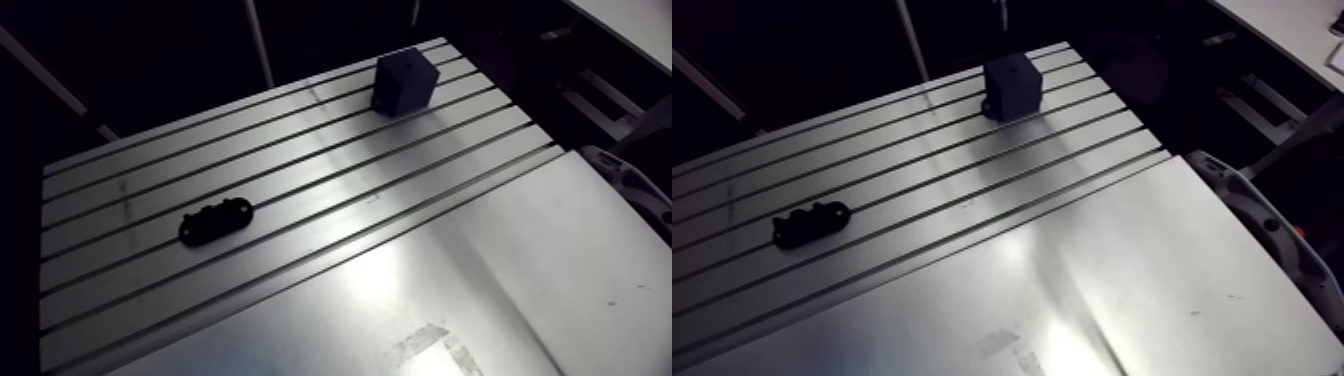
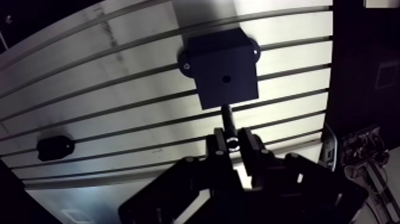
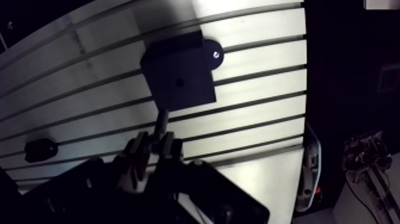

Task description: Pick up the M10 bolt and insert it into the hole until fully seated.

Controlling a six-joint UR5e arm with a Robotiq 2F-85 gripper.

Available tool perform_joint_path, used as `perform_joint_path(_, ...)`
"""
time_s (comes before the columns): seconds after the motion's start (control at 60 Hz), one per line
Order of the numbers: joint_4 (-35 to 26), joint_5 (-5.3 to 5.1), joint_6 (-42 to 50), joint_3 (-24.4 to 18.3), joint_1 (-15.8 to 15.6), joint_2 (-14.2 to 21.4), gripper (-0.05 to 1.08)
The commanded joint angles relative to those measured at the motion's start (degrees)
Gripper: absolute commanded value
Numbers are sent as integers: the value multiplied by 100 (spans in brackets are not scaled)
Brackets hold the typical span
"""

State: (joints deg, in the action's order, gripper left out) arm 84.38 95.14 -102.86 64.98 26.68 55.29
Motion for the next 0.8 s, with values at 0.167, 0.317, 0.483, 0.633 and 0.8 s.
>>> perform_joint_path(0.167, 21, 0, -135, 61, 154, -76, 108)
perform_joint_path(0.317, 171, -16, -134, 131, 145, -76, 108)
perform_joint_path(0.483, 276, -113, -142, 125, 128, -98, 108)
perform_joint_path(0.633, 276, -140, -134, 124, 110, -164, 108)
perform_joint_path(0.8, 285, -141, -125, 106, 110, -234, 108)
